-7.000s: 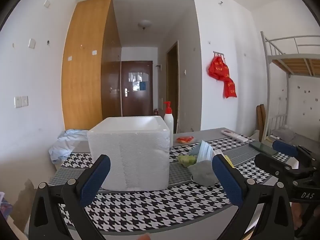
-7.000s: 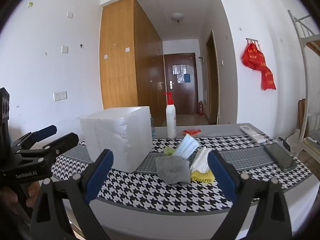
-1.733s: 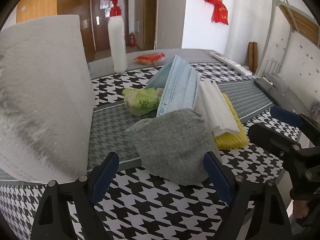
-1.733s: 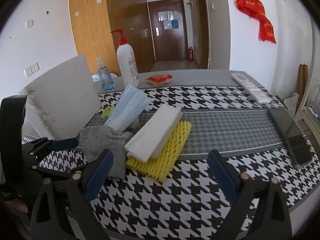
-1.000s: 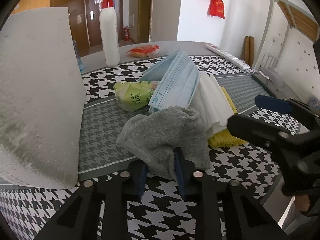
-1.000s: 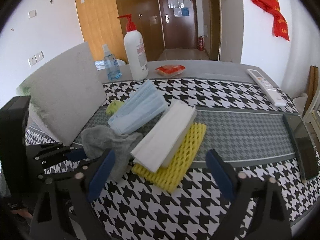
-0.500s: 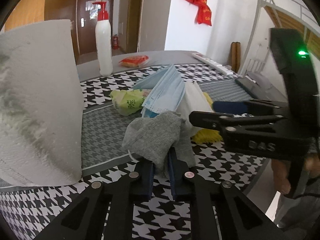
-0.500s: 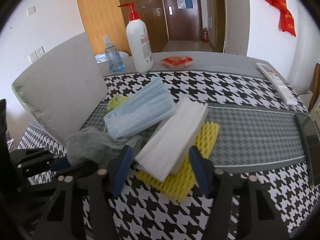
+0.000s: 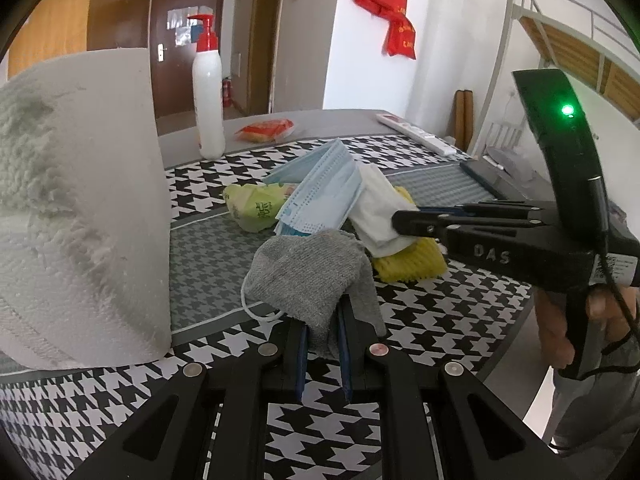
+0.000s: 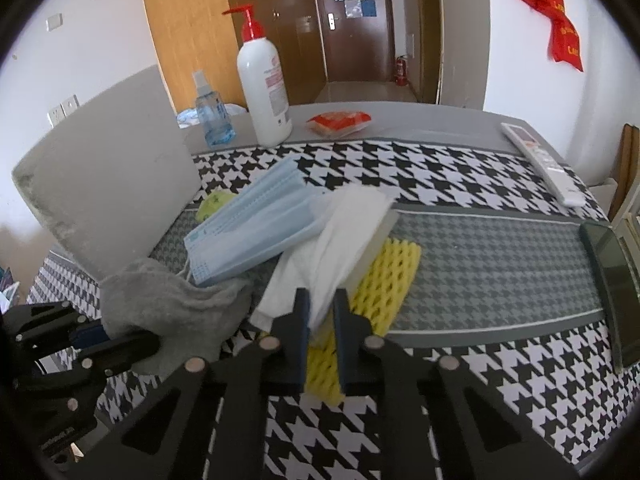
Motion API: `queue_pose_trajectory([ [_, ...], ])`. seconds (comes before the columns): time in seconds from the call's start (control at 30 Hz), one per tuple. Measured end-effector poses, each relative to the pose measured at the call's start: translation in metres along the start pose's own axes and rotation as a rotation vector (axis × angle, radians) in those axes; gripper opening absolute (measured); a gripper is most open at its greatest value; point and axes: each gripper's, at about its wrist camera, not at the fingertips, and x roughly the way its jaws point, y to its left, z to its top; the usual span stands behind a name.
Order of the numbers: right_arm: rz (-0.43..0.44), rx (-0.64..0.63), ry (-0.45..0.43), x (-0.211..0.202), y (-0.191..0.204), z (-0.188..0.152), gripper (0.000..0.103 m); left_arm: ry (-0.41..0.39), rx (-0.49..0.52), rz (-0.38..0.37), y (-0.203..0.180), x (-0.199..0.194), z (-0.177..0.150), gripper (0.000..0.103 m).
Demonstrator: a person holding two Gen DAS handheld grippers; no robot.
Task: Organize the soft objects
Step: 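Close left gripper on the grey sock while right gripper closes on the white paper towel, then lift the grey sock with left gripper while right gripper lifts the paper towel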
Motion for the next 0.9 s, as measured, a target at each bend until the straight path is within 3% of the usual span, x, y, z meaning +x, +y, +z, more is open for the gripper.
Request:
queue_pose_trajectory([
  [0.7,-0.048,-0.007,-0.141,-0.062,0.012,-0.008,0.008,-0.098,0.005,-0.005,-0.002,-0.039,-0.004,0.014],
  [0.9,-0.045,0.0,-0.109,-0.065,0.012,-0.025,0.009,-0.109,0.002,0.002,-0.001,-0.045,-0.007,0.014],
])
